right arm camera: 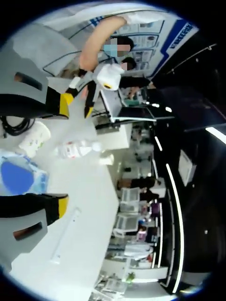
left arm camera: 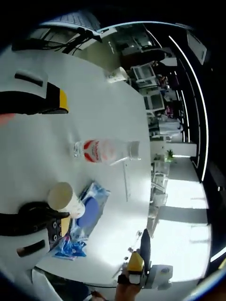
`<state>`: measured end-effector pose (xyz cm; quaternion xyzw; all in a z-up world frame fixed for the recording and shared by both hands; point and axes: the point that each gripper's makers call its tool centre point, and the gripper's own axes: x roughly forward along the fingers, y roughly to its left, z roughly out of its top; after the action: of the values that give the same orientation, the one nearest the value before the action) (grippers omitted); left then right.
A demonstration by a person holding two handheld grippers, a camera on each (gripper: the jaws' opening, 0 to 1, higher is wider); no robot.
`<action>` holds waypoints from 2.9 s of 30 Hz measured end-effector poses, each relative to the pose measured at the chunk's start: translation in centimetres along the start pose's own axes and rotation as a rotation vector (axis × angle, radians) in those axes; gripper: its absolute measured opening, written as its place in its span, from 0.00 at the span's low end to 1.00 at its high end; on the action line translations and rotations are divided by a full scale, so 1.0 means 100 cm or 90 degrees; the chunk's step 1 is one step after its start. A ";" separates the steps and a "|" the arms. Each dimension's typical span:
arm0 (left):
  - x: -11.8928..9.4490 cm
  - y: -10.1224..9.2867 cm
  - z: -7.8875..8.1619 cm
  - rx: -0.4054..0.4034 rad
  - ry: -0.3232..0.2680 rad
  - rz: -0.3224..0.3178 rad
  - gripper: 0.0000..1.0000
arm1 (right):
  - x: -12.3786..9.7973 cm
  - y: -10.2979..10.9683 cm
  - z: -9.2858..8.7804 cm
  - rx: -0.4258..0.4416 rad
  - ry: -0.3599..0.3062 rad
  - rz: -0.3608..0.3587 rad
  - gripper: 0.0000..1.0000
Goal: Arrange the tabletop items into an orderly group along one side of the table until the central work area is clear of visible clutter.
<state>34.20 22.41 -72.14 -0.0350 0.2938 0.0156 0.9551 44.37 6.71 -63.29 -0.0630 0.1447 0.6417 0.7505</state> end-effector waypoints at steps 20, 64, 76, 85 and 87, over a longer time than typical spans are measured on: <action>-0.013 -0.009 -0.006 0.013 0.018 -0.022 0.80 | -0.030 -0.004 -0.012 0.049 0.013 -0.073 0.59; 0.019 -0.057 0.045 0.097 -0.001 -0.068 0.76 | -0.089 -0.019 -0.090 0.268 0.002 -0.182 0.56; 0.053 -0.078 0.050 0.112 0.036 -0.102 0.75 | -0.104 -0.022 -0.110 0.316 0.004 -0.212 0.56; 0.074 -0.099 0.049 0.145 0.059 -0.143 0.75 | -0.106 -0.016 -0.124 0.349 0.007 -0.221 0.56; 0.079 -0.100 0.050 0.154 0.063 -0.147 0.74 | -0.104 -0.013 -0.127 0.357 0.007 -0.220 0.56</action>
<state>44.02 12.85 -71.87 0.0460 0.3344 -0.1313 0.9321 42.47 -6.89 -72.39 0.1188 0.3071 0.4397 0.8356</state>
